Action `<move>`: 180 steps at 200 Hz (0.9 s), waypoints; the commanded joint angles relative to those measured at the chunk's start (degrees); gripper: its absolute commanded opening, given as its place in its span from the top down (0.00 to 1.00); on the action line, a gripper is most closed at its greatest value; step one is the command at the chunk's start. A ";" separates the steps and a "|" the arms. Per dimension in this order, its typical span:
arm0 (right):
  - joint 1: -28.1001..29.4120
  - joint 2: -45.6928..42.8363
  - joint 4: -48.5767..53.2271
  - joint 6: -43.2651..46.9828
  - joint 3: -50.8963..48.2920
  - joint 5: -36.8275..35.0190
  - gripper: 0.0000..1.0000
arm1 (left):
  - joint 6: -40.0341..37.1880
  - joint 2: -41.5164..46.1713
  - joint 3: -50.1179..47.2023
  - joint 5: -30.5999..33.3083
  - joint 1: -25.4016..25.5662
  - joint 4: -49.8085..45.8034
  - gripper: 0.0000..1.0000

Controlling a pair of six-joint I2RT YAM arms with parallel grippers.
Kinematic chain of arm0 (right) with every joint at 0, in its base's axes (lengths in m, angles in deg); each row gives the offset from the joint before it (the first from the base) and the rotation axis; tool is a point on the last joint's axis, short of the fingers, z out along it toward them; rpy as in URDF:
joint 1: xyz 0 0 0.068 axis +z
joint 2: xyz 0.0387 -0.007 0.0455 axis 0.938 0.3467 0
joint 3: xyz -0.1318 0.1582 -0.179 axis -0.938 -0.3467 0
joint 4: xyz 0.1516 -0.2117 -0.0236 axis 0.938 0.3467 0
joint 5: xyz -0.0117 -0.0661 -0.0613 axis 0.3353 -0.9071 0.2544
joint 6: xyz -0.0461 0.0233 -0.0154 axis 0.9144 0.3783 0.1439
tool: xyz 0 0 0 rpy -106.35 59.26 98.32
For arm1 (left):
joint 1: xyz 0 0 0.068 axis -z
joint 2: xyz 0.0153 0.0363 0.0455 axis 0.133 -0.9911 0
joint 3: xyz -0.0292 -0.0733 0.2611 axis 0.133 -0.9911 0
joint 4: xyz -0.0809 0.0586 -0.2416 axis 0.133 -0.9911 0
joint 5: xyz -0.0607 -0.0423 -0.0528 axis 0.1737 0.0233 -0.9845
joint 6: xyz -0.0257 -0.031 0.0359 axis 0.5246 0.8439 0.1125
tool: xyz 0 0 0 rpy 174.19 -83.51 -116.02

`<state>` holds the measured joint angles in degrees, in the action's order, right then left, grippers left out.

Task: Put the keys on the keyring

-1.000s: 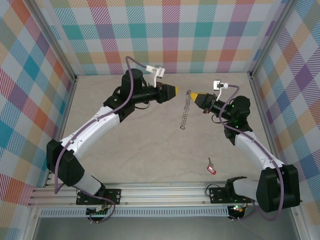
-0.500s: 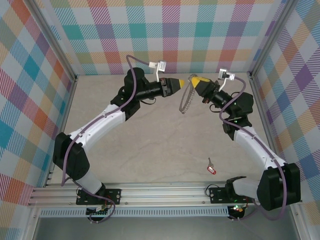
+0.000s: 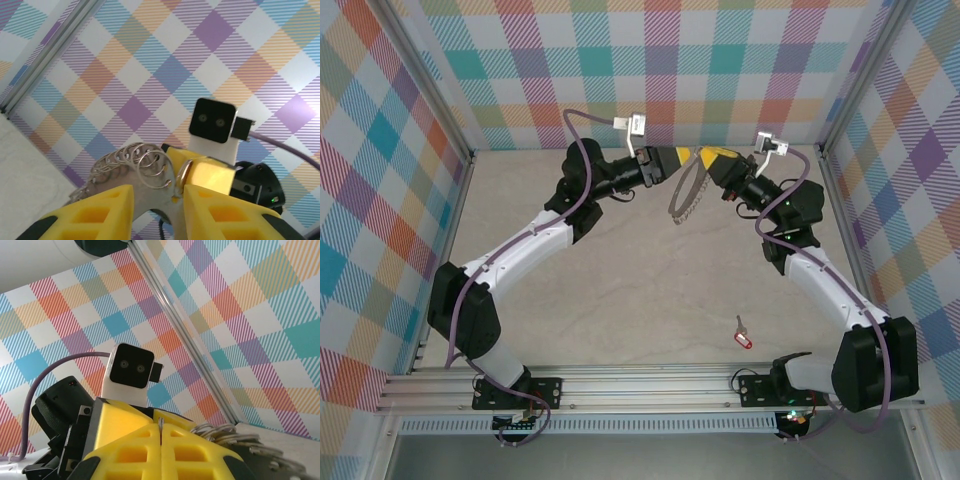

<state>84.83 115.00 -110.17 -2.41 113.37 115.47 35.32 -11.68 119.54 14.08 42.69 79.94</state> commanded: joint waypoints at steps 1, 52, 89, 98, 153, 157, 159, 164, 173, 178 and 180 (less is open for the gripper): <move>0.61 0.19 -5.36 -1.39 2.15 -0.72 1.00 | 2.07 0.63 0.09 -0.60 0.11 5.93 0.68; 0.66 1.44 -8.11 -3.95 1.98 -0.10 1.00 | 3.01 -0.38 0.85 -1.08 0.81 7.89 0.68; 0.88 1.25 -8.35 -4.57 2.06 0.16 1.00 | 2.90 -1.36 1.85 -1.53 1.42 7.77 0.68; 0.97 1.10 -8.36 -4.64 2.00 0.22 1.00 | 2.87 -1.66 2.19 -1.63 1.61 7.51 0.68; 1.32 0.90 -8.28 -4.92 1.80 0.50 1.00 | 2.67 -2.78 3.63 -1.78 2.59 7.69 0.69; 1.32 0.84 -8.19 -4.91 1.76 0.46 1.00 | 2.61 -2.79 3.67 -1.78 2.65 7.69 0.69; 1.32 0.84 -8.19 -4.90 1.72 0.44 1.00 | 2.58 -2.81 3.64 -1.79 2.61 7.66 0.69; 1.32 0.86 -8.19 -4.87 1.71 0.50 1.00 | 2.59 -2.80 3.75 -1.83 2.68 7.75 0.70; 1.37 0.73 -8.08 -4.91 1.71 0.56 1.00 | 2.57 -2.82 3.67 -1.83 2.79 7.69 0.72; 1.32 0.72 -7.97 -4.89 1.71 0.53 1.00 | 2.44 -2.81 3.69 -1.81 2.83 7.77 0.74; 1.32 0.72 -7.98 -4.85 1.71 0.55 1.00 | 2.43 -2.81 3.67 -1.82 2.88 7.73 0.75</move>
<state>85.62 116.57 -113.99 -6.52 113.37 115.73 37.70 -14.44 121.25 13.43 44.75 85.60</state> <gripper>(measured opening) 0.059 0.283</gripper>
